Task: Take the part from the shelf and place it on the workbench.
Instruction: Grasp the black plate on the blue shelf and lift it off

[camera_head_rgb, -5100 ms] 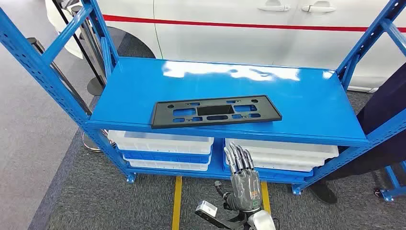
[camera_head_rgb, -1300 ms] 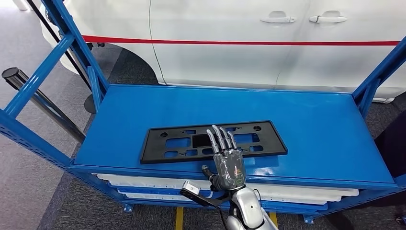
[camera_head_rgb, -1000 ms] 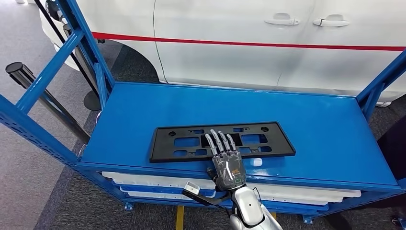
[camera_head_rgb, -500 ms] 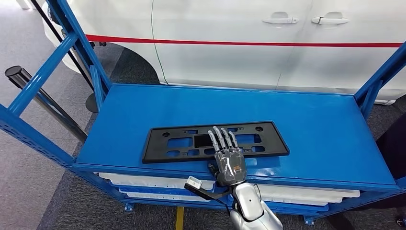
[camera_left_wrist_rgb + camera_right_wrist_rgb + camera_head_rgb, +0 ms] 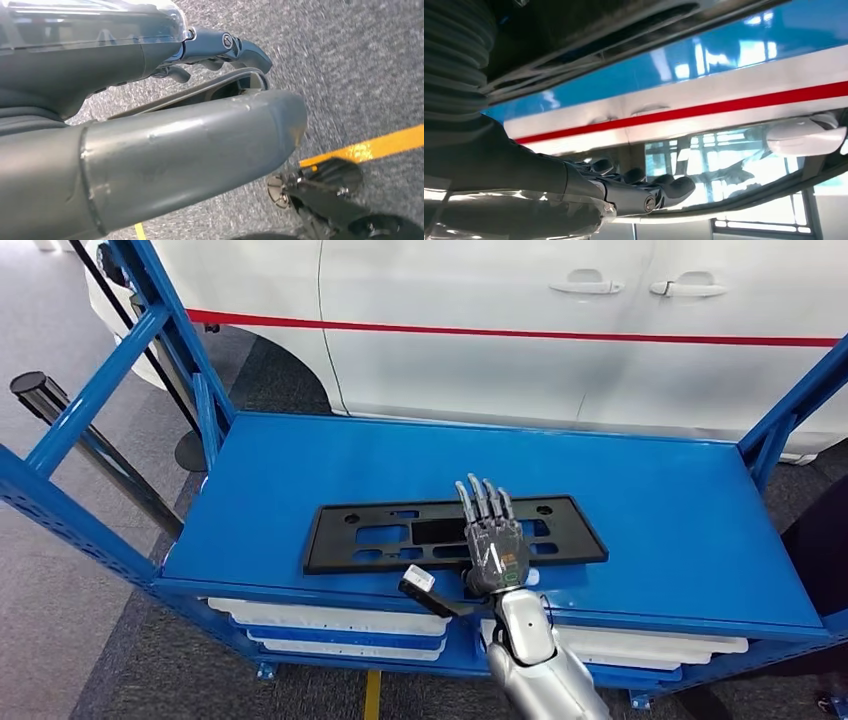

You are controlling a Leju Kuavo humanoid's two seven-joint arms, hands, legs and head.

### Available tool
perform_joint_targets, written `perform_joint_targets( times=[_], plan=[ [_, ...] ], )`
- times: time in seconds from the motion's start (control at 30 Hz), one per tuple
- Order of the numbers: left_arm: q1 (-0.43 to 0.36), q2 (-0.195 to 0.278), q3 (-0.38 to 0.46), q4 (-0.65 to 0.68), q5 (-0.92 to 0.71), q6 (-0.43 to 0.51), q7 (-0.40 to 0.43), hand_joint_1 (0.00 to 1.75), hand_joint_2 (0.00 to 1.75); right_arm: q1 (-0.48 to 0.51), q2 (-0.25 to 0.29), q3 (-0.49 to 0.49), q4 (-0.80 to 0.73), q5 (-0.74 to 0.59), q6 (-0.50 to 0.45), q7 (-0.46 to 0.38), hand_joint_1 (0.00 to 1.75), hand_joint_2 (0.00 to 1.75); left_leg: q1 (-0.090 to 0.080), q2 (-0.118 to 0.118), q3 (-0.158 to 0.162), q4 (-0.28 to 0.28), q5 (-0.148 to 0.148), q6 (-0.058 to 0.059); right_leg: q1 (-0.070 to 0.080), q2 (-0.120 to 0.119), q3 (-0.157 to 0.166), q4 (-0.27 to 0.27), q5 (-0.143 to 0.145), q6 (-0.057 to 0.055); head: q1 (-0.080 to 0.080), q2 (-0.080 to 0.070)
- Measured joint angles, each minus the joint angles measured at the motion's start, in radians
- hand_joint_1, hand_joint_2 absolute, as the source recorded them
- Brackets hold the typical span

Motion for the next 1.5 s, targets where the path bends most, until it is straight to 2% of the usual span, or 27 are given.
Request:
perform_joint_targets(
  times=[0.07,0.1,0.13,0.17,0.2,0.27,0.37,0.43,0.5,0.57,0.6,0.63,0.67,0.7,0.77,0.8,0.87,0.9,0.97,1.07,1.1,1.13,1.17,1.23,1.3,1.43,1.5],
  plan=[
    [0.000,0.000,0.001,0.000,-0.006,0.000,0.001,0.00,0.00,-0.008,-0.012,-0.017,0.016,0.021,0.004,0.014,0.00,1.75,0.000,0.000,-0.003,0.001,0.001,0.002,-0.004,0.000,-0.061,0.126,-0.053,0.007,0.000,0.000],
    [0.000,0.000,0.002,0.000,-0.009,0.000,0.001,0.00,0.00,-0.010,-0.018,-0.026,0.026,0.030,0.005,0.021,0.00,1.75,-0.001,-0.001,-0.003,0.001,0.000,0.001,-0.006,0.000,-0.077,0.156,-0.055,0.009,0.000,0.000],
    [0.000,0.000,0.004,0.000,-0.011,0.000,0.001,0.00,0.00,-0.013,-0.024,-0.034,0.034,0.036,0.006,0.025,0.00,1.75,-0.001,-0.002,-0.003,0.003,-0.001,0.000,-0.007,0.000,-0.074,0.147,-0.037,0.011,0.000,0.000],
    [0.000,0.000,0.005,0.000,-0.013,0.000,0.002,0.00,0.00,-0.018,-0.029,-0.042,0.042,0.041,0.006,0.029,0.00,1.75,0.000,-0.002,-0.002,0.005,-0.003,-0.001,-0.009,-0.001,-0.053,0.099,-0.002,0.011,0.000,0.000],
    [0.000,0.000,0.007,0.000,-0.013,0.000,0.002,0.00,0.00,-0.025,-0.033,-0.049,0.048,0.045,0.006,0.033,0.00,1.75,0.000,-0.002,-0.001,0.008,-0.006,-0.004,-0.010,-0.001,-0.020,0.027,0.035,0.009,0.000,0.000],
    [-0.002,0.000,0.009,0.000,-0.015,0.000,0.001,0.00,0.00,-0.038,-0.040,-0.060,0.059,0.055,0.010,0.041,0.00,1.75,-0.004,-0.002,-0.003,0.015,-0.012,-0.013,-0.008,-0.001,0.030,-0.084,0.075,0.003,0.000,0.000],
    [-0.006,0.000,0.013,0.000,-0.017,0.000,-0.001,0.00,0.00,-0.056,-0.051,-0.074,0.074,0.071,0.023,0.054,0.00,1.75,-0.006,-0.003,-0.006,0.017,-0.014,-0.028,-0.003,0.000,0.039,-0.110,0.077,-0.012,0.000,0.000],
    [-0.007,0.001,0.016,0.000,-0.020,0.000,-0.002,0.00,0.00,-0.069,-0.056,-0.082,0.085,0.081,0.034,0.062,0.00,1.75,-0.003,-0.003,-0.010,0.035,-0.030,-0.039,-0.006,-0.002,0.044,-0.117,0.079,-0.026,0.000,0.000],
    [-0.007,0.001,0.017,0.000,-0.024,0.000,-0.001,0.00,0.00,-0.079,-0.065,-0.085,0.099,0.086,0.044,0.077,0.00,1.75,-0.001,-0.003,-0.049,0.124,-0.083,-0.046,-0.008,-0.006,0.048,-0.121,0.081,-0.036,0.000,0.000],
    [-0.006,0.001,0.018,0.000,-0.028,0.000,0.000,0.00,0.00,-0.085,-0.077,-0.085,0.113,0.089,0.051,0.093,0.00,1.75,0.000,-0.002,-0.111,0.260,-0.142,-0.051,-0.006,-0.009,0.048,-0.121,0.081,-0.040,0.000,0.000],
    [-0.005,0.002,0.018,0.000,-0.028,0.000,0.001,0.00,0.00,-0.087,-0.081,-0.085,0.120,0.090,0.053,0.099,0.01,1.75,0.001,-0.002,-0.130,0.301,-0.150,-0.051,-0.005,-0.009,0.049,-0.121,0.081,-0.040,0.000,0.000],
    [-0.004,0.002,0.019,0.000,-0.029,0.000,0.002,0.00,0.00,-0.088,-0.084,-0.085,0.125,0.090,0.055,0.102,0.10,1.75,0.001,-0.002,-0.132,0.305,-0.140,-0.051,-0.005,-0.009,0.050,-0.120,0.080,-0.040,0.000,0.000],
    [-0.004,0.002,0.019,0.000,-0.029,0.000,0.002,0.00,0.00,-0.091,-0.087,-0.085,0.130,0.091,0.056,0.104,0.24,1.75,0.001,-0.002,-0.112,0.265,-0.111,-0.049,-0.005,-0.009,0.052,-0.120,0.080,-0.040,-0.001,0.000],
    [-0.004,0.003,0.020,0.000,-0.030,0.000,0.002,0.00,0.00,-0.093,-0.089,-0.085,0.135,0.091,0.059,0.105,0.38,1.75,0.001,-0.002,-0.077,0.194,-0.073,-0.045,-0.005,-0.009,0.054,-0.119,0.079,-0.039,-0.001,0.000],
    [-0.006,0.003,0.021,0.000,-0.032,0.000,0.002,0.00,0.00,-0.096,-0.093,-0.085,0.141,0.092,0.070,0.105,0.73,1.75,-0.003,-0.002,-0.012,0.061,-0.029,-0.038,-0.001,-0.008,0.055,-0.116,0.077,-0.031,0.000,0.000],
    [-0.007,0.004,0.022,0.000,-0.033,0.000,0.001,0.00,0.00,-0.096,-0.095,-0.085,0.144,0.092,0.078,0.104,0.91,1.75,-0.005,-0.003,0.002,0.029,-0.023,-0.034,0.000,-0.008,0.054,-0.115,0.077,-0.026,0.000,0.000],
    [-0.007,0.004,0.023,0.000,-0.034,0.000,0.000,0.00,0.00,-0.095,-0.101,-0.085,0.150,0.092,0.090,0.102,1.29,1.75,-0.008,-0.003,0.004,0.018,-0.022,-0.025,0.001,-0.006,0.054,-0.118,0.081,-0.013,0.000,0.000],
    [-0.007,0.003,0.024,0.000,-0.034,0.000,0.000,0.00,0.00,-0.095,-0.104,-0.085,0.153,0.092,0.093,0.101,1.31,1.75,-0.006,-0.001,0.005,0.015,-0.017,-0.019,0.000,-0.005,0.054,-0.118,0.081,-0.007,0.000,0.000],
    [-0.008,0.003,0.024,0.000,-0.034,0.000,0.000,0.00,0.00,-0.093,-0.112,-0.085,0.159,0.093,0.096,0.100,1.26,1.75,-0.001,0.002,0.005,0.008,-0.007,-0.005,-0.001,-0.003,0.039,-0.084,0.053,0.004,0.000,0.000],
    [-0.008,0.002,0.025,0.000,-0.036,-0.001,-0.001,0.00,0.00,-0.087,-0.121,-0.085,0.167,0.093,0.099,0.096,0.35,1.75,-0.002,0.005,-0.004,0.007,0.000,0.006,-0.005,-0.002,-0.047,0.100,-0.046,0.016,0.000,0.000],
    [-0.008,0.002,0.025,0.000,-0.036,-0.002,-0.002,0.00,0.00,-0.085,-0.123,-0.085,0.169,0.093,0.099,0.096,0.07,1.75,-0.002,0.005,-0.006,0.007,0.000,0.006,-0.006,-0.002,-0.070,0.151,-0.062,0.018,0.000,0.000],
    [-0.007,0.002,0.026,0.000,-0.037,-0.002,-0.002,0.00,0.00,-0.084,-0.124,-0.084,0.169,0.094,0.098,0.097,0.00,1.75,-0.003,0.005,-0.005,0.008,0.000,0.006,-0.007,-0.002,-0.077,0.166,-0.057,0.019,0.000,0.000],
    [-0.007,0.002,0.026,0.000,-0.038,-0.003,-0.002,0.00,0.00,-0.084,-0.124,-0.083,0.169,0.094,0.095,0.100,0.00,1.75,-0.003,0.005,-0.003,0.008,-0.001,0.005,-0.008,-0.002,-0.062,0.139,-0.032,0.019,0.000,0.000],
    [-0.007,0.000,0.027,0.000,-0.041,-0.003,-0.003,0.00,0.00,-0.085,-0.125,-0.077,0.168,0.094,0.090,0.106,0.00,1.75,-0.003,0.004,0.003,0.010,-0.005,0.000,-0.008,-0.002,0.008,0.001,0.038,0.012,0.000,0.000],
    [-0.009,-0.003,0.030,0.000,-0.044,-0.003,-0.003,0.00,0.00,-0.088,-0.125,-0.069,0.164,0.094,0.087,0.109,0.00,1.75,-0.007,0.004,0.005,0.012,-0.009,-0.009,-0.004,-0.002,0.057,-0.103,0.073,0.002,0.000,0.000],
    [-0.011,-0.006,0.035,0.000,-0.047,-0.004,-0.004,0.00,0.00,-0.092,-0.124,-0.043,0.156,0.094,0.086,0.110,0.00,1.75,-0.005,0.003,0.004,0.018,-0.017,-0.033,-0.001,-0.003,0.066,-0.127,0.077,-0.021,0.000,0.000],
    [-0.011,-0.007,0.036,0.000,-0.047,-0.004,-0.004,0.00,0.00,-0.095,-0.122,-0.028,0.153,0.094,0.087,0.111,0.00,1.75,-0.002,0.002,-0.024,0.082,-0.060,-0.043,-0.006,-0.008,0.068,-0.134,0.082,-0.034,0.000,0.000]
  ],
)
